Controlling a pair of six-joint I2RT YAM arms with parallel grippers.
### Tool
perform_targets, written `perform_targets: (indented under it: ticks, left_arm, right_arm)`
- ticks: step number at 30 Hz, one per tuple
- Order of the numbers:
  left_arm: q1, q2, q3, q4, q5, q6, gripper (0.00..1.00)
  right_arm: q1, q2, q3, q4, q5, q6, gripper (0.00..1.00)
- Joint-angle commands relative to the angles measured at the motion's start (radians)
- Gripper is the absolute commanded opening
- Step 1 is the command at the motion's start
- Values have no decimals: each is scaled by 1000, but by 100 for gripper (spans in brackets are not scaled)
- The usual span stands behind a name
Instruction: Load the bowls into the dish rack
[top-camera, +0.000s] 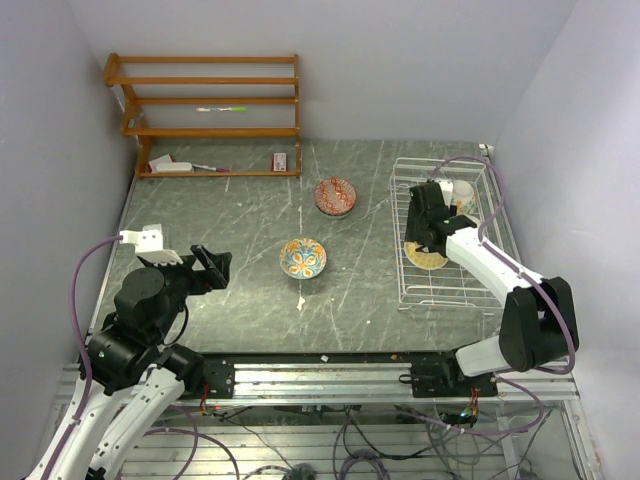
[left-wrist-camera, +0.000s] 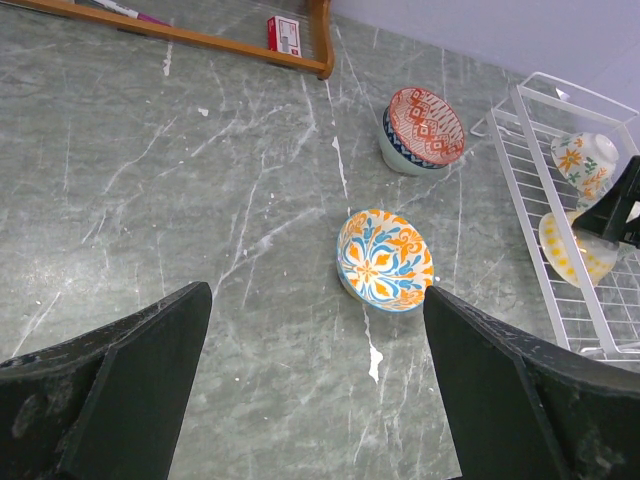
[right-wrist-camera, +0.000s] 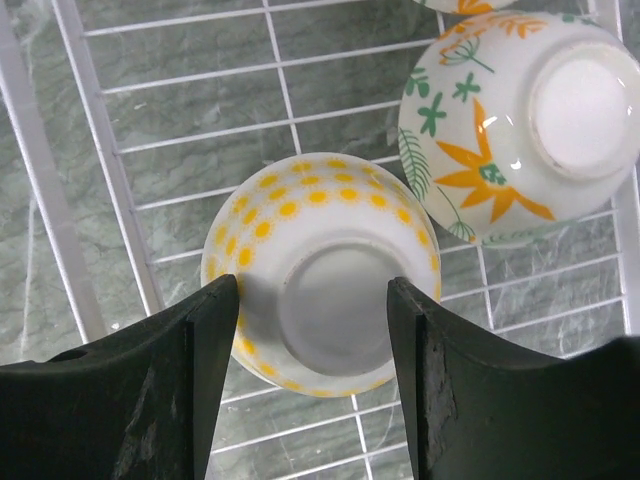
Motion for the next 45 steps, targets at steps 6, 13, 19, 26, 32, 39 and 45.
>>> perform_targets:
  ticks: [6, 13, 19, 26, 32, 39, 45]
  left_arm:
    - [-7, 7, 20, 12, 0, 3, 98]
    - [-7, 14, 21, 14, 5, 5, 98]
    - [-7, 10, 21, 10, -5, 1, 98]
    - [-6, 20, 23, 6, -12, 1, 98]
    - [-7, 25, 23, 7, -14, 1, 98]
    - [-7, 18, 21, 8, -13, 0, 98]
    - [-7, 28, 24, 7, -7, 2, 98]
  right_arm:
    - [15, -101, -65, -90, 131, 99, 61]
    - [34, -236, -92, -58, 68, 104, 60]
    - [47, -220, -58, 33, -74, 70, 60]
    - [47, -102, -49, 111, -55, 73, 61]
    - [47, -50, -59, 187, -62, 70, 61]
    - [46, -21, -87, 173, -30, 69, 61]
    - [45, -38, -122, 153, 9, 83, 61]
